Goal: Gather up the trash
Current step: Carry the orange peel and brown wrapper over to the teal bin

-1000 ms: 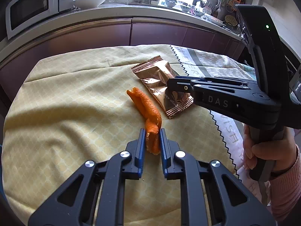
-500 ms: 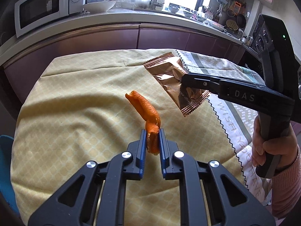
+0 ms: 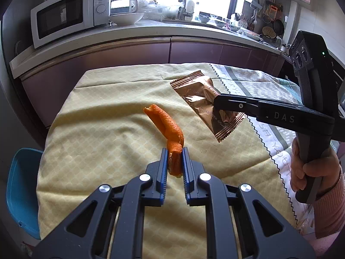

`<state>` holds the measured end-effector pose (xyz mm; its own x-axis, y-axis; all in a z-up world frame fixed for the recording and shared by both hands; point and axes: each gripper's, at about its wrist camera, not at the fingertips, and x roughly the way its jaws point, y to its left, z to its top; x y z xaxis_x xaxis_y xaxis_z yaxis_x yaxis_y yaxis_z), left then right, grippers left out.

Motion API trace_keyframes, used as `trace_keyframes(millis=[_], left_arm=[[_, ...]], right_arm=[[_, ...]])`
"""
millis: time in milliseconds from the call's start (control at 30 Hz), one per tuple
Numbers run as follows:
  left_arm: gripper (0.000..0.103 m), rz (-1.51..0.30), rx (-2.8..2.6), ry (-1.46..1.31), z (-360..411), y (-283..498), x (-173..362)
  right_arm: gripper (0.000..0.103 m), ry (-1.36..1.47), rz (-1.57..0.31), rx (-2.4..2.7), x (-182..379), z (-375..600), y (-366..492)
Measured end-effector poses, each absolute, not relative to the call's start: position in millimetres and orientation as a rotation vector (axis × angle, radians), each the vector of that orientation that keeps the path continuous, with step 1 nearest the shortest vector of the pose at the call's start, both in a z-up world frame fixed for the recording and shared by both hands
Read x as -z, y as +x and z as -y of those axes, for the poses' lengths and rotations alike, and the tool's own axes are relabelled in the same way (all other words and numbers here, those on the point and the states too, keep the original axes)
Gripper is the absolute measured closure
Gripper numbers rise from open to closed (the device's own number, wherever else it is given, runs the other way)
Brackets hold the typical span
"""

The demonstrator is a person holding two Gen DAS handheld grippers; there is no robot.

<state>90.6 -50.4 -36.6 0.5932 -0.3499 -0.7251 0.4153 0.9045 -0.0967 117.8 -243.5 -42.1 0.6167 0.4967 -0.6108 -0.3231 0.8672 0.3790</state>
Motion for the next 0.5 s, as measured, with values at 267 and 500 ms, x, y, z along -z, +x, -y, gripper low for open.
trace_keyframes(millis=[267, 500], left_arm=[[0.090, -0.808, 0.415, 0.067, 22, 75, 32], [0.090, -0.803, 0.387, 0.059, 1, 63, 32]], right_arm=[[0.095, 0.253, -0.775, -0.512, 42, 229, 104], [0.095, 0.254, -0.775, -0.540, 42, 215, 96]])
